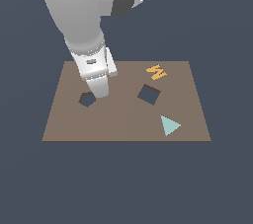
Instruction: Insert a designated object into the corresponding slot on a board.
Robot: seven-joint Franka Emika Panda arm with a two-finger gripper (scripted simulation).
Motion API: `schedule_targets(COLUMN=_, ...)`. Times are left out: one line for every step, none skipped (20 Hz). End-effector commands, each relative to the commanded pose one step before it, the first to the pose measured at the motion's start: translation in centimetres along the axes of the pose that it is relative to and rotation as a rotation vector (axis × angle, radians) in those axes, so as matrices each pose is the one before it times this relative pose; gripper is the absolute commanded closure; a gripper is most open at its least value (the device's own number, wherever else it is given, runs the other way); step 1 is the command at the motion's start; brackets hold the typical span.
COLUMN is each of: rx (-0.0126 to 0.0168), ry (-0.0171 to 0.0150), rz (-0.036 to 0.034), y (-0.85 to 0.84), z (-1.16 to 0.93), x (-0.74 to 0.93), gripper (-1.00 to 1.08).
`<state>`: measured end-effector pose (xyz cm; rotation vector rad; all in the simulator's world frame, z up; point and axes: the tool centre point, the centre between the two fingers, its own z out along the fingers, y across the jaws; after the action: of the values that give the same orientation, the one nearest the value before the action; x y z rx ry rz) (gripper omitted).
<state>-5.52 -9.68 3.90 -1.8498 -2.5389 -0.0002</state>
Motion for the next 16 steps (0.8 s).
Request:
schedule_targets(rx=-0.00029, ry=-0.00014, rz=-0.07653, y=0.670, z=-0.055, x=-1.165, gripper=1.08)
schedule_targets(rx=0.00004, ry=-0.00001, rz=-0.02748, y=0.242, z=-0.011, x=-0.434, gripper=1.08)
schedule_targets(rx=0.00004, ry=-0.00001, rz=-0.02648, y=0.234, z=-0.011, x=-0.417, gripper=1.08)
schedule_targets(rx=0.00004, ry=0.00000, rz=-0.02547, y=0.227, z=-0.010, x=-0.400, gripper=1.08)
schedule_targets(rx=0.00005, ry=0.00000, rz=-0.02443, y=0.220, z=-0.009, x=-0.382, gripper=1.08)
schedule_targets(rx=0.00005, ry=0.00000, rz=-0.02338, y=0.212, z=-0.009, x=-0.365, gripper=1.08)
schedule_targets(rx=0.00005, ry=0.00000, rz=-0.02230, y=0.204, z=-0.008, x=-0.346, gripper=1.08)
schedule_targets(rx=0.00005, ry=0.00001, rz=-0.02119, y=0.196, z=-0.007, x=-0.329, gripper=1.08)
schedule_targets(rx=0.00005, ry=0.00001, rz=-0.02011, y=0.187, z=-0.007, x=-0.311, gripper=1.08)
schedule_targets(rx=0.00005, ry=0.00001, rz=-0.01905, y=0.180, z=-0.006, x=-0.292, gripper=1.08)
schedule_targets(rx=0.00005, ry=0.00001, rz=-0.01794, y=0.171, z=-0.006, x=-0.275, gripper=1.08)
schedule_targets(rx=0.00005, ry=0.00001, rz=-0.01686, y=0.164, z=-0.005, x=-0.256, gripper=1.08)
schedule_targets(rx=0.00005, ry=0.00001, rz=-0.01578, y=0.155, z=-0.005, x=-0.239, gripper=1.08)
schedule_targets(rx=0.00005, ry=0.00001, rz=-0.01465, y=0.145, z=-0.004, x=-0.221, gripper=1.08)
schedule_targets(rx=0.00004, ry=0.00001, rz=-0.01348, y=0.135, z=-0.004, x=-0.202, gripper=1.08)
schedule_targets(rx=0.00004, ry=0.00001, rz=-0.01228, y=0.124, z=-0.003, x=-0.184, gripper=1.08)
